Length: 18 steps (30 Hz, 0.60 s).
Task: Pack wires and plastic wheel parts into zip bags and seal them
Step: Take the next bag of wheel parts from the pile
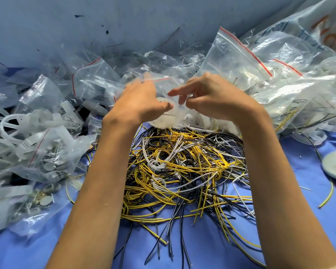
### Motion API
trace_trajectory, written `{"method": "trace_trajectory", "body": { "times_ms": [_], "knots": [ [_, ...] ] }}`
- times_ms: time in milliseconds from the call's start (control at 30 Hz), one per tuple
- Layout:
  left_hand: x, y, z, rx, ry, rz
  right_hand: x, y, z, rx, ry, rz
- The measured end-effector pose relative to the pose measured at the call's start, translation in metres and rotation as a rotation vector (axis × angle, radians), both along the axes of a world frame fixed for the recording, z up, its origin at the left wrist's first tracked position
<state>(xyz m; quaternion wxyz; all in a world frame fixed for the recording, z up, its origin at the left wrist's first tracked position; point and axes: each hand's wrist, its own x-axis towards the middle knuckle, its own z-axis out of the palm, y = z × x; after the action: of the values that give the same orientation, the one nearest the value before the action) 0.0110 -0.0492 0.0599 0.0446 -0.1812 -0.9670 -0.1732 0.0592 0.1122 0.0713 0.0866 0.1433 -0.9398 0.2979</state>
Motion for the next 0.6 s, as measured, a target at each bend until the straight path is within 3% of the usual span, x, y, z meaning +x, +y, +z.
{"method": "trace_trajectory", "body": {
  "times_ms": [100, 333, 500, 600],
  "knots": [
    [-0.0039, 0.0047, 0.0049, -0.014, 0.095, 0.083, -0.0006, -0.0018, 0.0021, -0.023, 0.036, 0.002],
    [0.0022, 0.0056, 0.0029, 0.046, -0.021, 0.009, -0.0020, -0.0064, 0.0006, -0.082, 0.176, -0.078],
    [0.0048, 0.0107, 0.0064, 0.057, 0.182, 0.092, -0.0042, -0.0078, 0.0009, -0.092, 0.290, -0.097],
    [0.0029, 0.0055, 0.0064, 0.056, 0.102, 0.030, -0.0049, -0.0058, -0.0010, -0.024, 0.254, -0.091]
  ]
}}
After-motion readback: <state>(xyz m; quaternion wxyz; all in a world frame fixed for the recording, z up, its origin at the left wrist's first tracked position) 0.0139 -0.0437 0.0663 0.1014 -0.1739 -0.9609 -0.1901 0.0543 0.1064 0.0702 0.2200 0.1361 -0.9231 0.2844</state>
